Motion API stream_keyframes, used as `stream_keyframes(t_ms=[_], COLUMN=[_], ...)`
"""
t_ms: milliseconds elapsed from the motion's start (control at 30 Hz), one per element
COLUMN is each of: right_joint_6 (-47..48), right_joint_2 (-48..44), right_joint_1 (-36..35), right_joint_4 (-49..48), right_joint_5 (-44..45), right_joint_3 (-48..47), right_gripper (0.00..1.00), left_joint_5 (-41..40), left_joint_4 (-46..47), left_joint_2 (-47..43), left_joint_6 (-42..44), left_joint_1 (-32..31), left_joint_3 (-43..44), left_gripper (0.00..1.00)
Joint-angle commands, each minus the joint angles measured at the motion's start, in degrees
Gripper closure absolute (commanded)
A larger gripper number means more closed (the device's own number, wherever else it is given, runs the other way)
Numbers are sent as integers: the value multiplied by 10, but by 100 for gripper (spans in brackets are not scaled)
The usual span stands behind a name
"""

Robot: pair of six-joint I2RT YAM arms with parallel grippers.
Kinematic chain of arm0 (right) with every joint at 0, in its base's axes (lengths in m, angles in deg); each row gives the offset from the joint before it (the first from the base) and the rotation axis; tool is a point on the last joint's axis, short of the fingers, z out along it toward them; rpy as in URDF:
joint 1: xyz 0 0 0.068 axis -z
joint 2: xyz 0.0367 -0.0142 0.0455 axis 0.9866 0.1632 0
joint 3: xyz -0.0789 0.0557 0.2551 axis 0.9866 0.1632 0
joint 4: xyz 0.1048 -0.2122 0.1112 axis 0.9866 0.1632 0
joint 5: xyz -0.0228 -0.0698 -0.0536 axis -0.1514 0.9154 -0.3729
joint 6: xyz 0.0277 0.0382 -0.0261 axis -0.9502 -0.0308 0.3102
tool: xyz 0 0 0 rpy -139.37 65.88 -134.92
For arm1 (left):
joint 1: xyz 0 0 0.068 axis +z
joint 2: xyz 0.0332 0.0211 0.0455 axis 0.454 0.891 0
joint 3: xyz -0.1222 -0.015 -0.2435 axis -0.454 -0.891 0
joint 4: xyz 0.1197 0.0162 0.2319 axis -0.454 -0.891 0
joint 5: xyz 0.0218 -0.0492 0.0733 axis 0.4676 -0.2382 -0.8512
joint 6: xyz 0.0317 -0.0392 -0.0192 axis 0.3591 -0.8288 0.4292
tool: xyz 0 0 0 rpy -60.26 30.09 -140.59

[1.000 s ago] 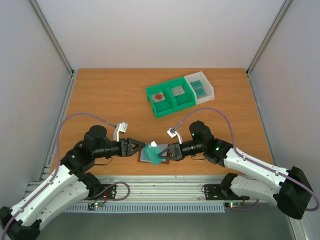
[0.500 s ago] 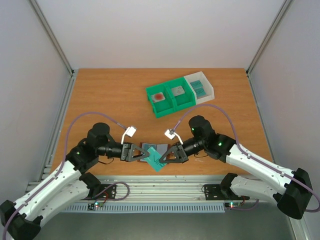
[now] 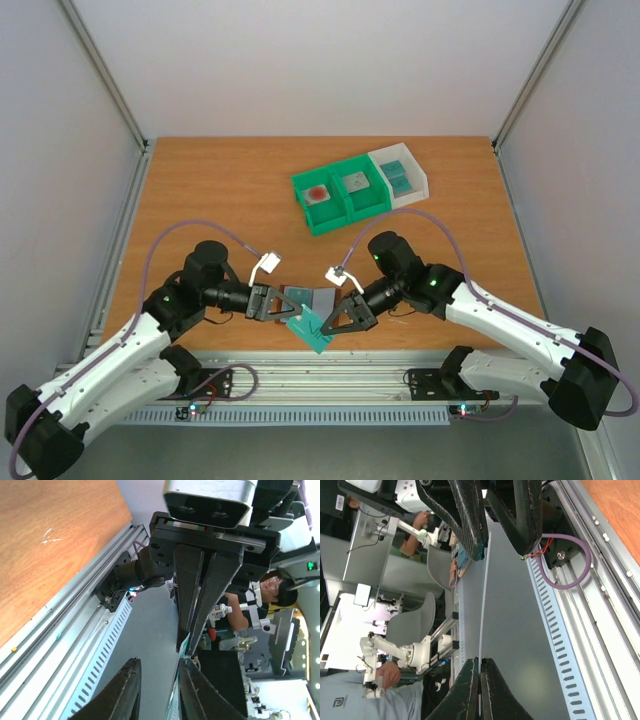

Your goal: Take the credit cards out of the card holder

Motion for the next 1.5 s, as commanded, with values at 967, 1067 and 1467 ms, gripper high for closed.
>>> stream_keyframes(t_ms=[967, 1067, 1467], right_joint_6=[-250, -311, -481], right_joint_2=[-32, -28, 76], right_joint_1=[-6, -6, -6], right_joint_4=[-243, -312, -604], right_joint_5=[254, 292, 333], right_joint_3=[66, 86, 145], right_gripper=[19, 13, 48], left_joint_5=[-203, -270, -431], left_joint_4=[160, 197, 199], left_joint_2=[-41, -57, -83], left_joint_6=[-113, -150, -180], left_joint_1=[1, 1, 2], left_joint_3=[-49, -60, -74], left_gripper=[100, 100, 100])
